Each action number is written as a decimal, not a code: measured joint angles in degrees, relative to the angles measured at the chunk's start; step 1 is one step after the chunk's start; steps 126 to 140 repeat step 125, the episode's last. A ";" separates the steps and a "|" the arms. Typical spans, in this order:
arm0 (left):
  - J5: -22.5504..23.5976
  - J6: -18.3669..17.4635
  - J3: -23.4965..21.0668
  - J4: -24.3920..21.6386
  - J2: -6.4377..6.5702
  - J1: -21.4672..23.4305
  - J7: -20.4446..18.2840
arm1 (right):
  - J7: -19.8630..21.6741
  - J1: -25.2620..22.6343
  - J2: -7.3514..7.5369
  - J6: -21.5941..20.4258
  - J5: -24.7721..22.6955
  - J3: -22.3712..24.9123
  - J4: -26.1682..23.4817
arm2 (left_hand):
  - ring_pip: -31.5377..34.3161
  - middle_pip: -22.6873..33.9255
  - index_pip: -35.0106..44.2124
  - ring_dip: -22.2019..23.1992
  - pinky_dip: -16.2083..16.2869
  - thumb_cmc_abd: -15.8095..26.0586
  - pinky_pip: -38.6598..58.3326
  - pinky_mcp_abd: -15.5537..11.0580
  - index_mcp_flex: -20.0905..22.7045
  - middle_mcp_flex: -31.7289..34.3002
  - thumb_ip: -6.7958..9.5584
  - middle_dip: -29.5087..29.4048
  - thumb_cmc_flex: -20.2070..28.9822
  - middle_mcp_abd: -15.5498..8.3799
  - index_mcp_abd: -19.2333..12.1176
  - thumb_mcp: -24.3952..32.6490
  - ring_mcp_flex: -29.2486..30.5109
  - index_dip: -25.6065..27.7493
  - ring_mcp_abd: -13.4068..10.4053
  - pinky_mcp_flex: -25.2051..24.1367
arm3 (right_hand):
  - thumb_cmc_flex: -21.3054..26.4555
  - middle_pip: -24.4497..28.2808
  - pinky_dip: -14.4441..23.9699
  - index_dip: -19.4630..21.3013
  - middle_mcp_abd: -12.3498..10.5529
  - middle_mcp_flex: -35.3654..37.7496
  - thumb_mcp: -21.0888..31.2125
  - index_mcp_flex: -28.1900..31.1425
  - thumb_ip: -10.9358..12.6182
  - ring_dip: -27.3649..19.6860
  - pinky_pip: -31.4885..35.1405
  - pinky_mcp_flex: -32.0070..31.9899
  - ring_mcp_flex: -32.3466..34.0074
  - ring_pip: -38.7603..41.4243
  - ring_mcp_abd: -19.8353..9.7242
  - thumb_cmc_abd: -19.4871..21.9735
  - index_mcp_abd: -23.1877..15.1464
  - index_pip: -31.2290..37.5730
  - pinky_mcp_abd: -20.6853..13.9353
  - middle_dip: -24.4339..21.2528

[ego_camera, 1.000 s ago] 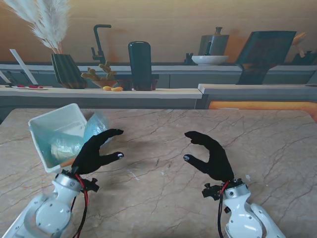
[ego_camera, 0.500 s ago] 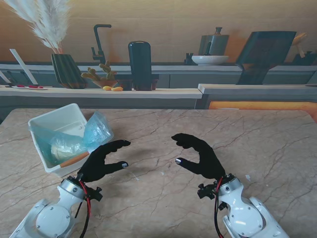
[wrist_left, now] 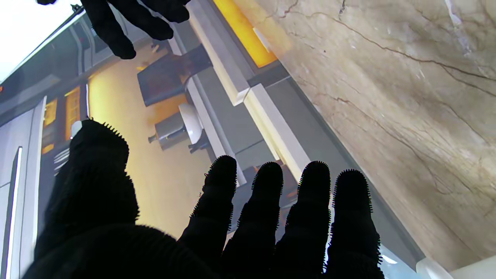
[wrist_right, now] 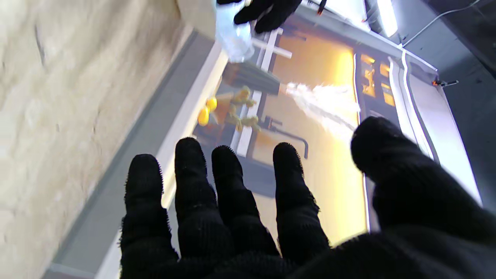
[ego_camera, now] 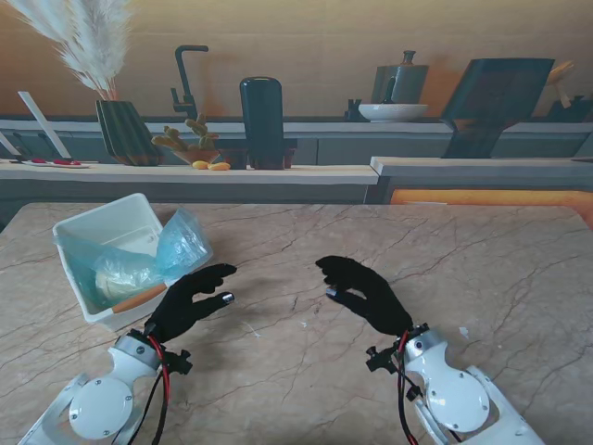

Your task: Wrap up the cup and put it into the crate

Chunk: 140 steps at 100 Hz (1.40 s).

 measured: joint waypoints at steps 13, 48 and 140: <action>1.87 0.77 -0.08 -0.01 -0.01 -0.01 -1.08 | 1.85 0.29 0.87 1.66 -2.56 -0.43 -0.50 | 0.00 -0.16 -0.50 -0.01 -0.10 0.52 0.63 0.00 0.00 0.00 0.00 -0.02 1.15 0.02 0.09 -0.03 -0.04 -0.02 0.00 -0.55 | 0.00 -0.02 0.08 -0.08 0.24 -0.02 -0.93 0.21 0.00 0.00 0.00 -0.06 -0.20 0.01 0.22 -0.03 0.31 -0.13 0.00 0.00; -1.13 -1.75 -0.23 0.36 0.50 -0.45 -4.58 | 2.68 0.81 1.54 -0.92 -2.56 -0.38 -0.51 | 0.60 -0.17 -0.61 -0.06 -0.78 0.52 1.41 0.01 1.37 0.00 0.00 -0.28 1.49 1.28 0.43 -0.76 -0.04 -0.57 0.01 -0.67 | 0.00 -0.37 0.71 -0.09 0.75 -0.63 -1.05 0.21 -0.01 0.01 -0.03 -0.06 -0.20 0.01 0.37 -0.03 0.80 -0.89 0.00 -0.01; 2.20 -4.40 -0.04 -0.97 1.13 -0.04 -4.71 | 2.05 0.64 1.70 -4.56 -1.85 -0.02 -0.74 | 0.62 -0.17 -1.20 -0.17 -2.15 0.46 1.43 0.01 1.37 0.00 0.00 -0.46 2.12 1.28 0.45 -1.38 -0.04 -0.59 0.01 -0.67 | 0.00 -0.28 1.35 -0.09 0.81 -0.63 -1.63 0.23 -0.02 0.32 -0.09 -0.02 -0.20 0.01 0.48 -0.03 0.81 -1.36 0.00 -0.09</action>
